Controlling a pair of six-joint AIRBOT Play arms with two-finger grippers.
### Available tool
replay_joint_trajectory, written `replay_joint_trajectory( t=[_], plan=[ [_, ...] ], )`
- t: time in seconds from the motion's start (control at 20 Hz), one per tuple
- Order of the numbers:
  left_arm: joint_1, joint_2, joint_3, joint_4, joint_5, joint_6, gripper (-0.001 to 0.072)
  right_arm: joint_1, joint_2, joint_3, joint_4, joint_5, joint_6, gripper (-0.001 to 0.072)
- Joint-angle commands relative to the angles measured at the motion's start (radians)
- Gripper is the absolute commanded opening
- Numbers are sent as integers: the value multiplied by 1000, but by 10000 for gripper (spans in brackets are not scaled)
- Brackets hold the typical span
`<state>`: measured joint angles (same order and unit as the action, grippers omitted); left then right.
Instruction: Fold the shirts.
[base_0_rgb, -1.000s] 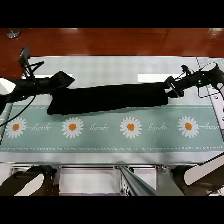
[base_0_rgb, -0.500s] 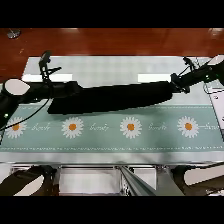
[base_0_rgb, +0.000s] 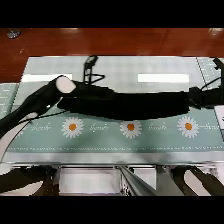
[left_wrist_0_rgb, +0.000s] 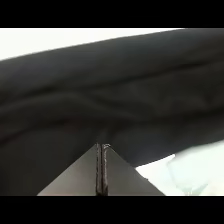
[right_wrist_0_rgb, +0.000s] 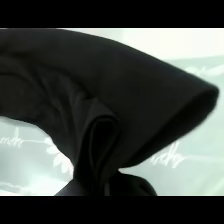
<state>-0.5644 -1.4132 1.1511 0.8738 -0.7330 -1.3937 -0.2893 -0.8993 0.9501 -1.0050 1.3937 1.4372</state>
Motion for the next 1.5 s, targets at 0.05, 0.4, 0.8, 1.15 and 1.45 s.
replay_joint_trajectory(
  t=[0.05, 0.4, 0.8, 1.15, 1.45],
  plan=[
    [-162, -256, 282, 124, -47, -132, 14, -2, 212, -88, 11, -3, 72, 34],
    [-360, -521, 478, 63, -132, -200, 15, -2, 219, -88, 91, -37, 72, 35],
    [-232, -475, 649, 108, -293, -201, 16, -2, 219, -88, 97, -55, 65, 35],
    [268, -177, 646, 177, -613, -78, 17, 337, 72, -67, 259, -294, 48, 35],
    [630, 278, 315, 273, -564, -57, 18, 700, -446, 333, 289, -426, 28, 35]
  ],
)
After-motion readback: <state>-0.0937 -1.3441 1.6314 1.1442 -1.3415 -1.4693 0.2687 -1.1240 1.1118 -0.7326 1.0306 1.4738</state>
